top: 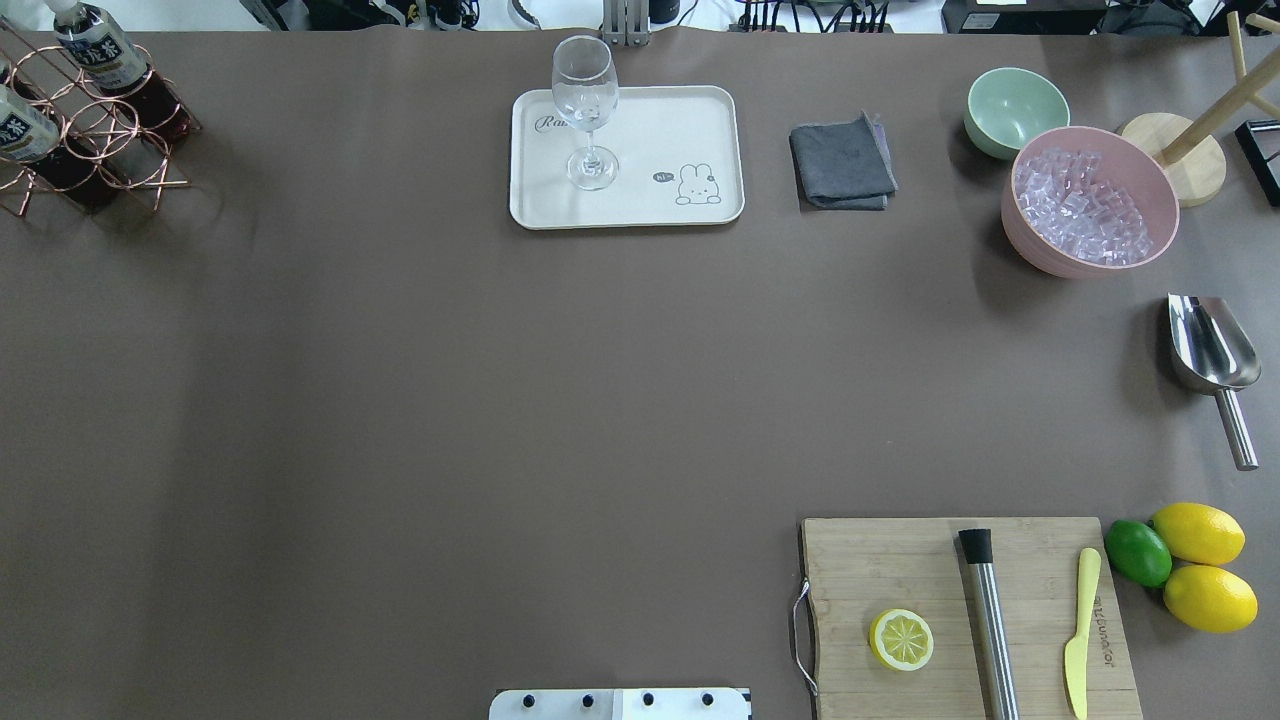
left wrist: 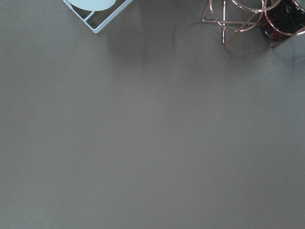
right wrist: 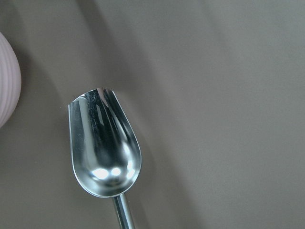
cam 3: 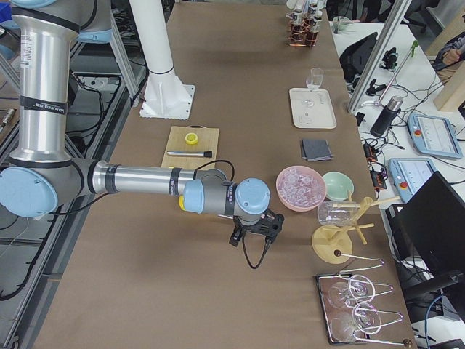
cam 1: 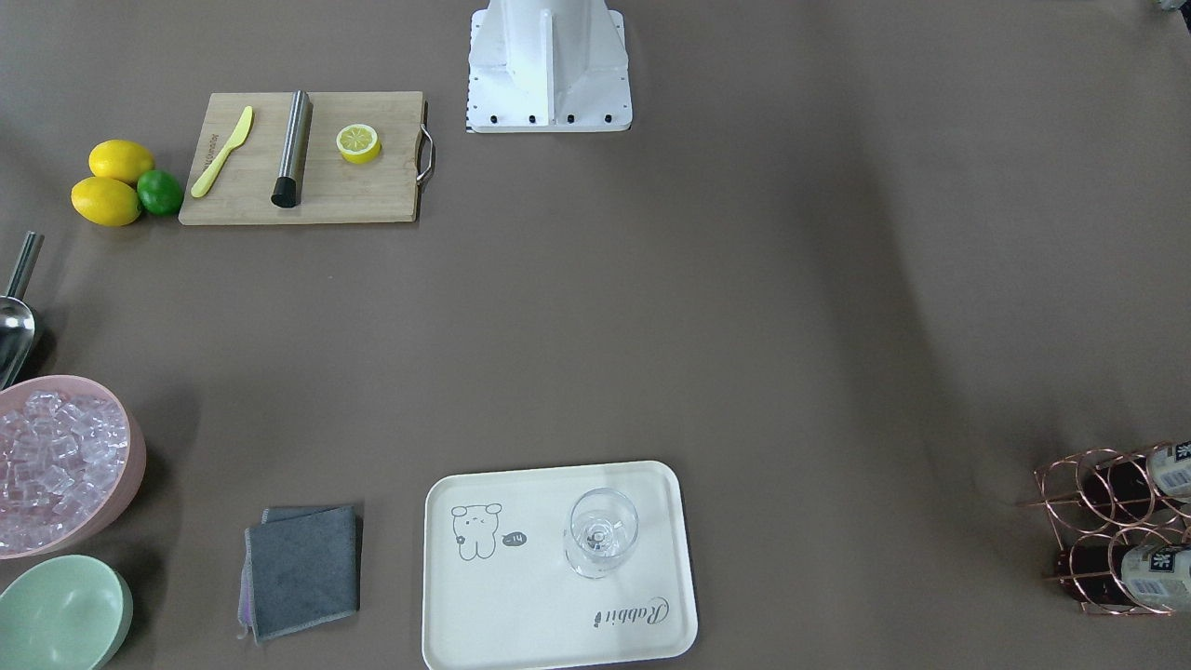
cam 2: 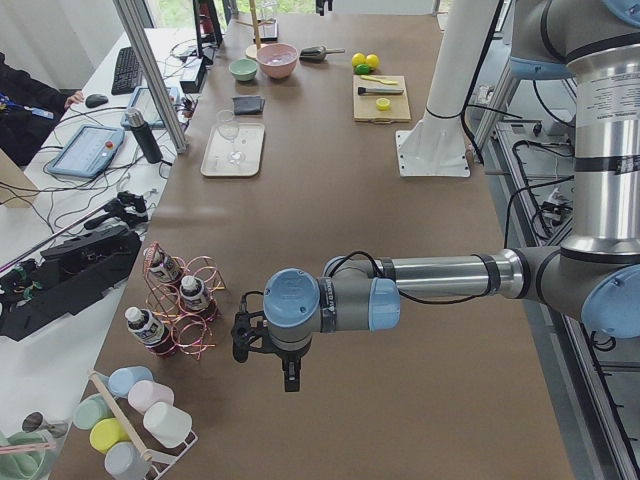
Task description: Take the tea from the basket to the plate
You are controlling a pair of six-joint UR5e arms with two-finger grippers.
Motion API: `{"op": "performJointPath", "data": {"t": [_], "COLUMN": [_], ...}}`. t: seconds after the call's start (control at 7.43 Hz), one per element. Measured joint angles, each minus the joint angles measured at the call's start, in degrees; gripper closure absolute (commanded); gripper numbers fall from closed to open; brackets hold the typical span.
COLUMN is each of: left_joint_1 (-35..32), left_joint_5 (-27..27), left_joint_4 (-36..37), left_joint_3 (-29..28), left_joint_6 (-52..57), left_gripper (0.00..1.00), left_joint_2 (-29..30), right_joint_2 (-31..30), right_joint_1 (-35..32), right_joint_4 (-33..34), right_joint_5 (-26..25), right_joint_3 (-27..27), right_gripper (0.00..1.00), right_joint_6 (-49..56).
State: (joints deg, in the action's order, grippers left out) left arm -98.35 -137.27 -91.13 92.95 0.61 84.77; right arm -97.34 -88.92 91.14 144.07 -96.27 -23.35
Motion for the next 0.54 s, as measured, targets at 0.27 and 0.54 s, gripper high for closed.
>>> {"op": "performJointPath", "data": {"t": [0.27, 0.54], "left_joint_1": [0.00, 0.01], "left_joint_5": [-0.02, -0.09], "left_joint_4": [0.14, 0.16], "left_joint_3": [-0.02, 0.06], "left_joint_6": [0.00, 0.00], "left_gripper": [0.03, 0.03], "left_joint_2": [-0.12, -0.10], "right_joint_2": [-0.09, -0.12], "right_joint_1": [-0.02, 0.03], "right_joint_4": [0.00, 0.00], "right_joint_5": [-0.02, -0.80], "right_joint_3": [0.26, 0.79], "right_gripper": [0.00, 0.00], "right_joint_6": [0.05, 0.09]}}
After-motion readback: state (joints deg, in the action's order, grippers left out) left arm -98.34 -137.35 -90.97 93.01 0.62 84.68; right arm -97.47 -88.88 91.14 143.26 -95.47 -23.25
